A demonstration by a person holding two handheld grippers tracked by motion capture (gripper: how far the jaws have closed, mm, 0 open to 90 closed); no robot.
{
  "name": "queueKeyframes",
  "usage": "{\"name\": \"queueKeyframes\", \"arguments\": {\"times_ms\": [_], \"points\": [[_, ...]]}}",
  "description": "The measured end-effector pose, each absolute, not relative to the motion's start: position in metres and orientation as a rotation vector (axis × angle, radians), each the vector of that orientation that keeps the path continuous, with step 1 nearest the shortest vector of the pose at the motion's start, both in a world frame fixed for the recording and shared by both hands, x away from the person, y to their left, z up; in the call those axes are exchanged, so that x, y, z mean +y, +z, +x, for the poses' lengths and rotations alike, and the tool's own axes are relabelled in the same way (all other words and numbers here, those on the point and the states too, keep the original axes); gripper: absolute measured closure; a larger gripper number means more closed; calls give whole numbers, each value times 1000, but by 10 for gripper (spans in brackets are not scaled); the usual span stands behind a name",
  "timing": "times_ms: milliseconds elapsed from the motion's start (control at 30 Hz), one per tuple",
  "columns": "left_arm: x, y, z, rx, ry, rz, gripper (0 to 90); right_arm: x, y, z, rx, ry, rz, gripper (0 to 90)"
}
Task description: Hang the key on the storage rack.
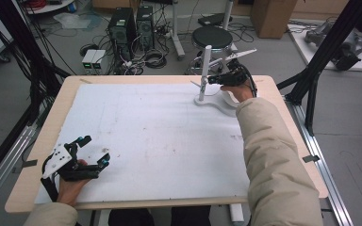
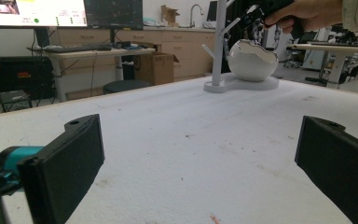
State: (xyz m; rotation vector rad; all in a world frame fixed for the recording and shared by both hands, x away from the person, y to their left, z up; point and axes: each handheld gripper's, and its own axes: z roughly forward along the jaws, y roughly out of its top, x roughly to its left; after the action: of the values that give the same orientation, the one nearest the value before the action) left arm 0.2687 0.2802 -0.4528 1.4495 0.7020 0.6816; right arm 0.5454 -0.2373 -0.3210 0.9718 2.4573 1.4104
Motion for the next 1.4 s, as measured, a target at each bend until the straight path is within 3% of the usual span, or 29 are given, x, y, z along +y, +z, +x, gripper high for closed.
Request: {"name": "queueKeyframes", "arguments": {"times_ms": [267,400,533,567,733,933,1200,1400], "points": [[280,-453,269,702,683,1450,17,-246,-313,533,2432,1418,951,727],[280,-453,268,701,686,1444,17,-254,-302,520,2440,1422,930,478],[280,-453,268,703,686,1446,17,-257,-286,499,2306,1366,998,45],[280,-453,268,705,686,1442,17,-258,-282,494,2269,1366,1016,5],[281,-453,268,705,686,1443,17,-270,-271,456,2179,1524,927,4],[281,-453,269,709,684,1436,17,-283,-281,411,2149,1570,841,4],[281,-453,269,717,681,1433,17,-291,-324,353,2021,1718,739,4],[282,-453,268,711,687,1428,17,-299,-365,333,1921,1774,743,4]]}}
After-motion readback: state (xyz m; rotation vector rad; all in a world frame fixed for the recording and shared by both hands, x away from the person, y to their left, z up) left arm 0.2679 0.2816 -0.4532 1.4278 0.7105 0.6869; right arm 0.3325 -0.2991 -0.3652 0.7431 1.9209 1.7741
